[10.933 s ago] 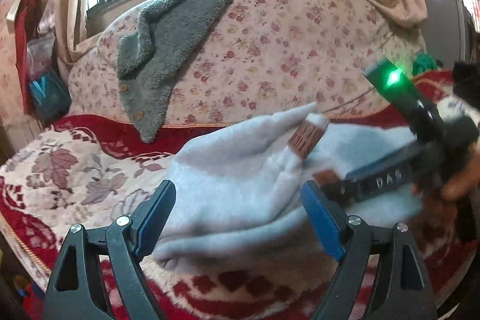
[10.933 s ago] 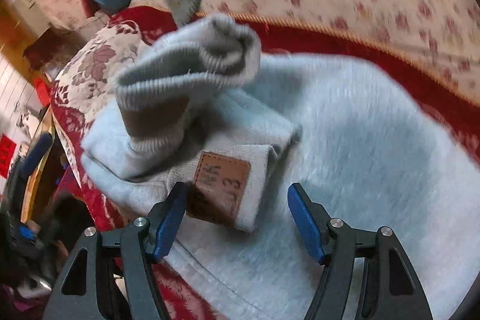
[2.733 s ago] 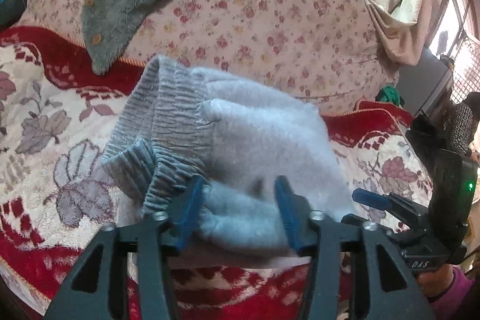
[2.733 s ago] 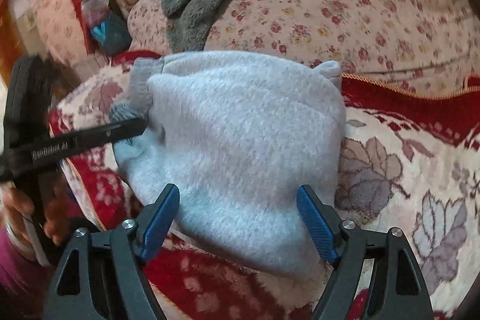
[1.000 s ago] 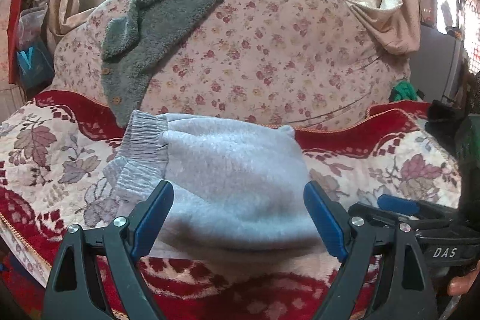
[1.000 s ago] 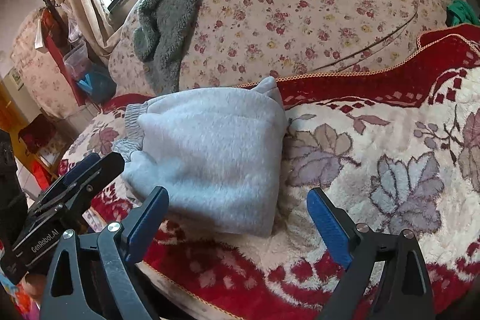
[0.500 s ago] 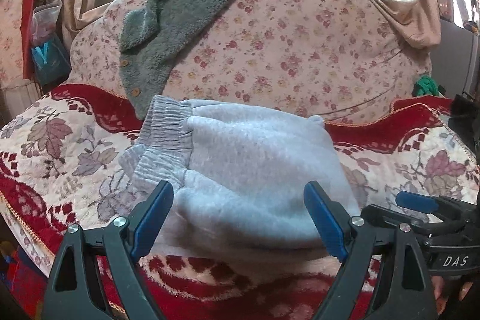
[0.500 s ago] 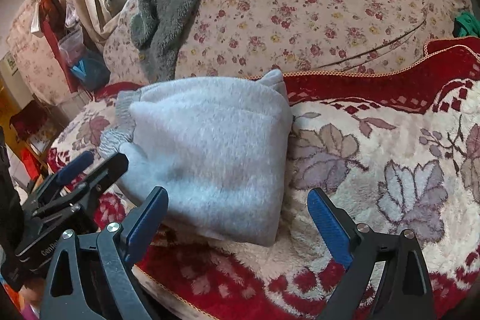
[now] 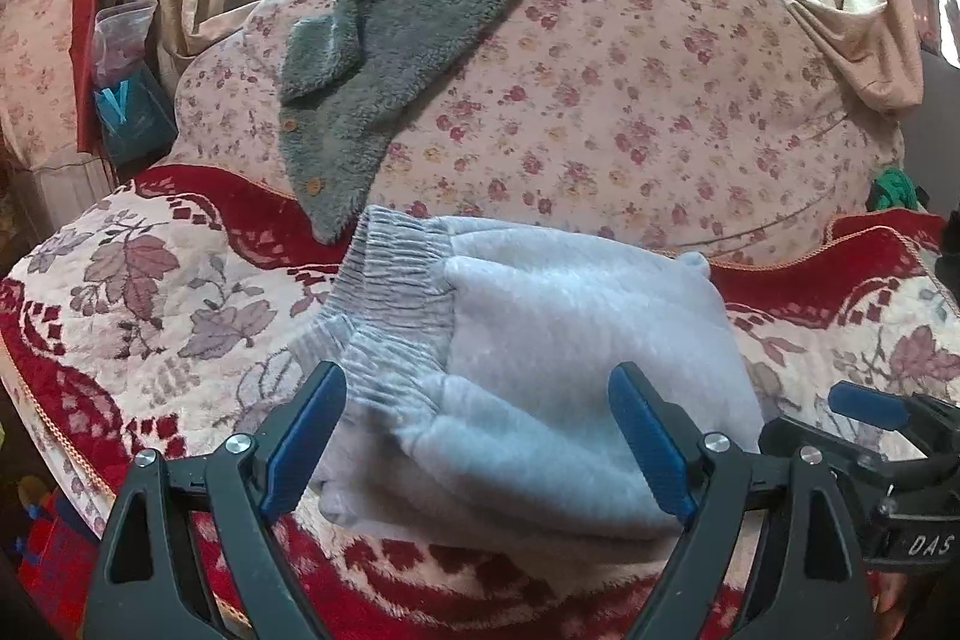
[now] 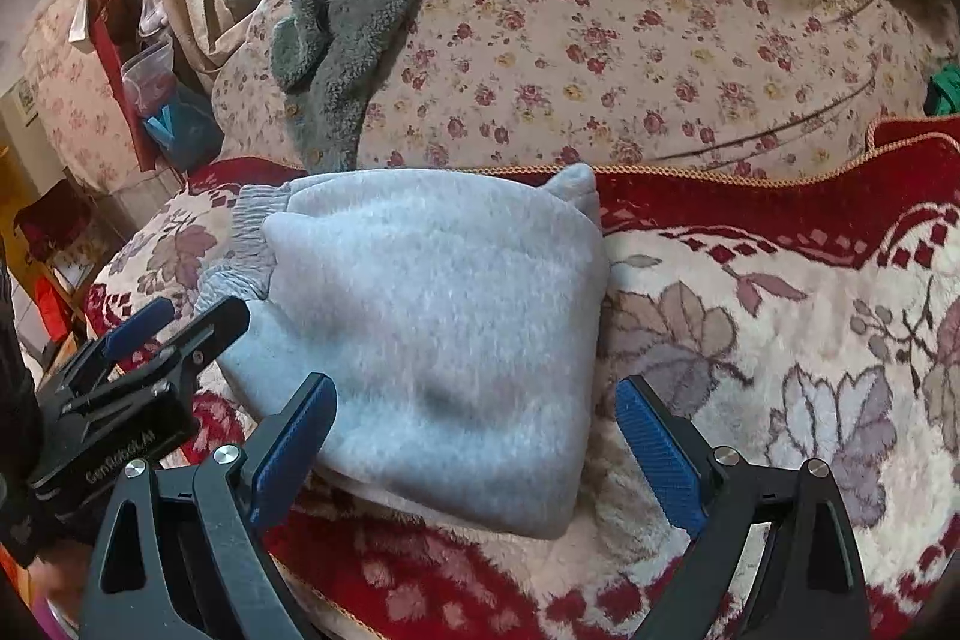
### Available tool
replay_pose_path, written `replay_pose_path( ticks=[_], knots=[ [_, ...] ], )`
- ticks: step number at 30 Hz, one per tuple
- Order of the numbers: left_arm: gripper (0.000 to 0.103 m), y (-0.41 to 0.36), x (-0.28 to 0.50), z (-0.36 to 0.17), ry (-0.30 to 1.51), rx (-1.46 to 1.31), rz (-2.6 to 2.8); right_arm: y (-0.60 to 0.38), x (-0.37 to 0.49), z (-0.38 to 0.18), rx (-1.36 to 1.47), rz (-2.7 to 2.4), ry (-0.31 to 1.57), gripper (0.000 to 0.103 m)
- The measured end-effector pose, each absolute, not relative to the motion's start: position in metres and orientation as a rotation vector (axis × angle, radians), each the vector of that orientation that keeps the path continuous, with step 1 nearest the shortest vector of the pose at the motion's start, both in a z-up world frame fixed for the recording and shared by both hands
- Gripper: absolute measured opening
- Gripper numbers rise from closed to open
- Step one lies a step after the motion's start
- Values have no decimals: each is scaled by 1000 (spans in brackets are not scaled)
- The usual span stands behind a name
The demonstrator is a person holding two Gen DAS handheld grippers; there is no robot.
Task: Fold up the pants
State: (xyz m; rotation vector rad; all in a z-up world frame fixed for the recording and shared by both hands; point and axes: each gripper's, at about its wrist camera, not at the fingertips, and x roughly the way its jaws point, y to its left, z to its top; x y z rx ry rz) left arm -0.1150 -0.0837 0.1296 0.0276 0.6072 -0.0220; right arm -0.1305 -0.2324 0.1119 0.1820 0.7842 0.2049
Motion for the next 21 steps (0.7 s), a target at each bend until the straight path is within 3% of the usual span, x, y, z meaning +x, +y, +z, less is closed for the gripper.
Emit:
replay_pose_path(
  ticks=[21],
  knots=[
    [89,-83,-92,132,622,13,-5,-224,-106,120,154,203,794,97]
  ],
)
